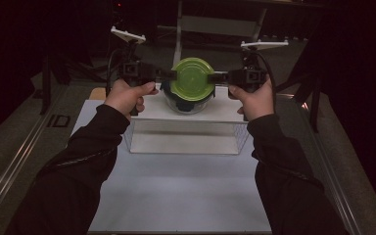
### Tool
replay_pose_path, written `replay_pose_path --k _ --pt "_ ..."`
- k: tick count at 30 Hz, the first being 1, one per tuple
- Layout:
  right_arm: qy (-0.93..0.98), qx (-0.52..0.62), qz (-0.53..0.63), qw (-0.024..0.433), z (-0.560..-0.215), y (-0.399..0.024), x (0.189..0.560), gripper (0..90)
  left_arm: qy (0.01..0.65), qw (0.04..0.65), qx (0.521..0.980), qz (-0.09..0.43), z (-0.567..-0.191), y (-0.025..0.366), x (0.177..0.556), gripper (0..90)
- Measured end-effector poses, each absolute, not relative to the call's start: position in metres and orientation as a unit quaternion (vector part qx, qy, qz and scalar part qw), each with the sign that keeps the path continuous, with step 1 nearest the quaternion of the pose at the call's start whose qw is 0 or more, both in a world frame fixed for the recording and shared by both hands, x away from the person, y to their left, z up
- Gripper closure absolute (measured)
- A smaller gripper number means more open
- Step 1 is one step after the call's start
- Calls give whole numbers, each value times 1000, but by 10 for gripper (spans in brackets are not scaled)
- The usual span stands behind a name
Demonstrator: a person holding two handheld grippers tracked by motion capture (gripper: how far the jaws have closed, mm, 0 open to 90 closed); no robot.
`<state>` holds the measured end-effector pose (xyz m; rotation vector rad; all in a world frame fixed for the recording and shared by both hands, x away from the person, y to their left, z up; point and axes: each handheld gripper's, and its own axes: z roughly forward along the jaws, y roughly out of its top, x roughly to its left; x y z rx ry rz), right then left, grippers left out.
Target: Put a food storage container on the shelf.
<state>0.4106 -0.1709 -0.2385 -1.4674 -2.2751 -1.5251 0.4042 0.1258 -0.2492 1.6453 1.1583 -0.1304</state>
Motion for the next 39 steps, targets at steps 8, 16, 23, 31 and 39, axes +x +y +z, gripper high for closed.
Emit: replay_pose_path --k 8,16,23,31,39 --pt "-727 -478 -492 35 -240 -172 419 773 496 542 676 -58 -252 125 408 790" --pt "-720 -491 -489 36 -241 -172 429 724 507 539 671 -42 -257 124 415 747" --pt "-711 -505 -489 39 -241 -169 439 740 515 541 664 -36 -258 122 423 704" --pt "-706 -510 -490 45 -244 -167 447 651 521 536 664 -14 -260 120 429 599" --pt "-707 -503 -496 38 -244 -168 447 467 515 551 656 -13 -262 122 428 423"
